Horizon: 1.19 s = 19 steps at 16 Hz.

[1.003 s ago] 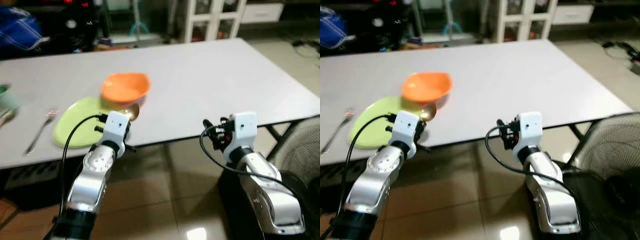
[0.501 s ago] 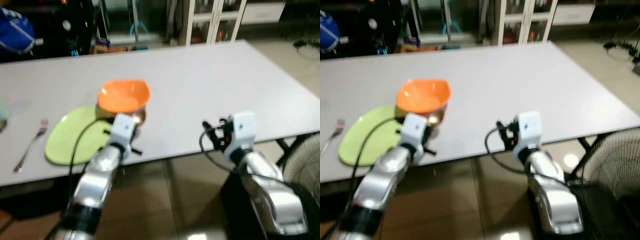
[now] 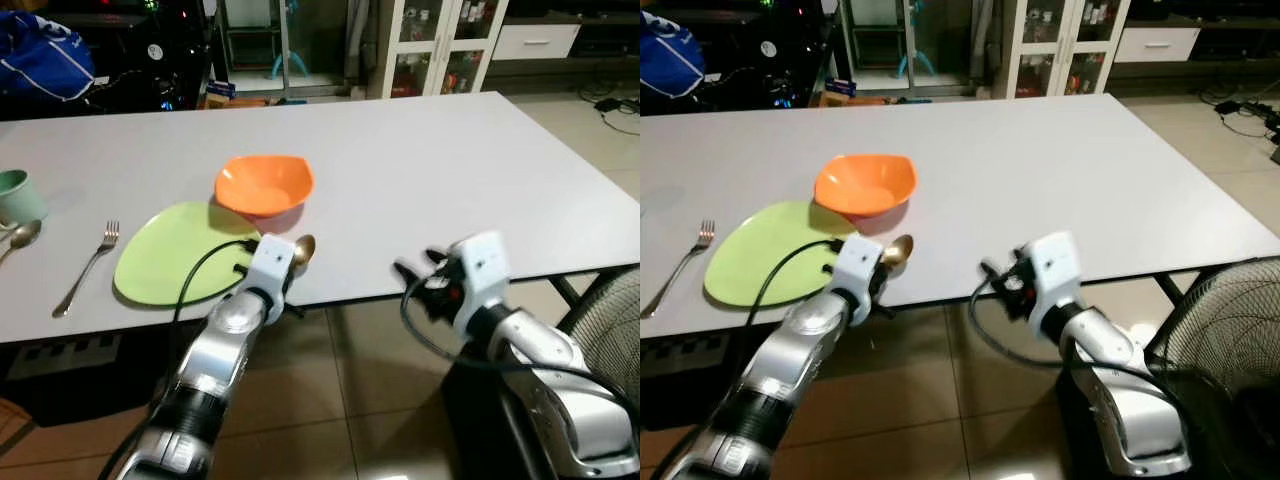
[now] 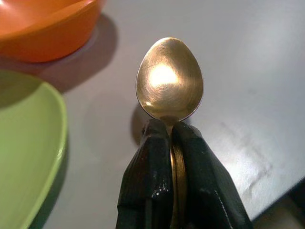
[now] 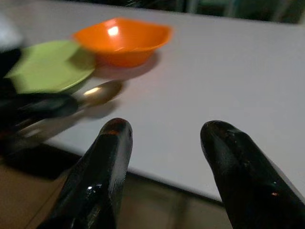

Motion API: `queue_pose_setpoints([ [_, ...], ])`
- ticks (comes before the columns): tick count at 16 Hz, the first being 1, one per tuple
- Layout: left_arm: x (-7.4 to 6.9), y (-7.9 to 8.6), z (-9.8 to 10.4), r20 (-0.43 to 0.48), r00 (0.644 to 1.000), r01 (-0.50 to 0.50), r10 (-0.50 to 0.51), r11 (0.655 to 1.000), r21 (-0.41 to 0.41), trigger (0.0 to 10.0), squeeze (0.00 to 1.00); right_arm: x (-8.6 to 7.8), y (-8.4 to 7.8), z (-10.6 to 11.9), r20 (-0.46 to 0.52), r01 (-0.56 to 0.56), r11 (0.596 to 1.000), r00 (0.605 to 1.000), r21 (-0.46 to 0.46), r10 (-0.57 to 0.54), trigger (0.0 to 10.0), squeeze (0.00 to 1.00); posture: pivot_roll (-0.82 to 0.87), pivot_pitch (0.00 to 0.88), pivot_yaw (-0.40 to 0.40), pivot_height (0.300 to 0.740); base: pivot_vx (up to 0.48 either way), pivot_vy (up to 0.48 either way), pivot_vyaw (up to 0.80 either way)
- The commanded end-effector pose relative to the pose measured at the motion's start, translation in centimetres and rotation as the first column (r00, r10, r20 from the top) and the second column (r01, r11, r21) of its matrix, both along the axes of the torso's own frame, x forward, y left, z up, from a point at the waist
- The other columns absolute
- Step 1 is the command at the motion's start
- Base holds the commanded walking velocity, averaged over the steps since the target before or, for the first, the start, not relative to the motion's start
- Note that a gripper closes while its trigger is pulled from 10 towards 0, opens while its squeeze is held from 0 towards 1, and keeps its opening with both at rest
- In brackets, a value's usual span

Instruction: Setting the table

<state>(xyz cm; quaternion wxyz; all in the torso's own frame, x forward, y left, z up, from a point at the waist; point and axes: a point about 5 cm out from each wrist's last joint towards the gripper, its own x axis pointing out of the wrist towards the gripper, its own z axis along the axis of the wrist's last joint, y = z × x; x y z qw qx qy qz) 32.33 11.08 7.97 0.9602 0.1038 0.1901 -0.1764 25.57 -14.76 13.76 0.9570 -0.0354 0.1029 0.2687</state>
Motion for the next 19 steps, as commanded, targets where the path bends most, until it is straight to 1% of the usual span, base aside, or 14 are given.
queue_pose_setpoints([
  [1,0.7,-0.4,0.5,0.023,1.000,-0.003,0.003,1.000,-0.015,10.0,0.00,-0.4,0.6,0.4,-0.007,-0.081,0.997,0.997,-0.004,0.081,10.0,0.00,-0.09,0.000,0.016,0.740,0.000,0.000,0.00],
  [3,1.8,-1.0,0.8,0.024,0.999,-0.022,0.023,0.999,-0.043,10.0,0.00,-0.7,1.0,0.6,-0.020,-0.171,0.985,0.985,-0.016,0.171,10.0,0.00,-0.10,0.000,0.017,0.740,0.000,0.000,0.00],
  [4,2.0,-1.0,0.9,0.024,0.999,-0.035,0.036,0.998,-0.047,10.0,0.00,-0.7,1.2,0.7,-0.021,-0.190,0.982,0.982,-0.014,0.190,10.0,0.00,-0.10,0.000,0.019,0.740,0.000,0.000,0.00],
  [5,2.9,-0.9,1.2,0.027,0.995,-0.091,0.092,0.995,-0.051,10.0,0.00,-1.0,1.4,1.1,-0.026,-0.248,0.969,0.968,-0.011,0.248,10.0,0.00,-0.11,0.000,0.020,0.740,0.000,0.000,0.00],
  [6,3.2,-0.8,1.3,0.031,0.993,-0.110,0.112,0.993,-0.043,10.0,0.00,-1.2,1.4,1.2,-0.030,-0.272,0.962,0.962,-0.014,0.271,10.0,0.00,-0.11,0.000,0.021,0.740,0.000,0.000,0.00],
  [7,3.4,-0.8,1.3,0.034,0.991,-0.129,0.130,0.991,-0.038,10.0,0.00,-1.3,1.4,1.3,-0.032,-0.281,0.959,0.959,-0.015,0.281,10.0,0.00,-0.11,0.000,0.021,0.740,0.000,0.000,0.00],
  [8,3.8,-0.6,1.3,0.041,0.984,-0.171,0.172,0.985,-0.016,10.0,0.00,-1.1,1.2,1.3,-0.030,-0.274,0.961,0.961,-0.029,0.273,10.0,0.00,-0.11,0.000,0.023,0.740,0.000,0.000,0.00],
  [9,3.8,-0.5,1.3,0.042,0.982,-0.185,0.185,0.983,-0.013,10.0,0.00,-1.0,1.2,1.3,-0.029,-0.272,0.962,0.962,-0.033,0.271,10.0,0.00,-0.11,0.000,0.023,0.740,0.000,0.000,0.00],
  [12,4.2,-0.4,0.9,0.020,0.970,-0.242,0.242,0.970,-0.002,10.0,0.00,-1.1,1.4,1.3,-0.036,-0.280,0.959,0.960,-0.035,0.279,10.0,0.00,-0.11,0.000,0.025,0.740,0.000,0.000,0.00],
  [16,4.4,-0.2,0.7,0.012,0.961,-0.276,0.276,0.961,0.009,10.0,0.00,-1.1,1.5,1.3,-0.038,-0.286,0.957,0.958,-0.040,0.284,10.0,0.00,-0.11,0.000,0.035,0.740,0.000,0.000,0.00],
  [19,4.5,-0.5,0.6,0.004,0.958,-0.285,0.285,0.958,0.002,10.0,0.00,-1.2,1.5,1.3,-0.040,-0.287,0.957,0.958,-0.046,0.285,10.0,0.00,-0.11,0.000,0.036,0.740,0.000,0.000,0.00],
])
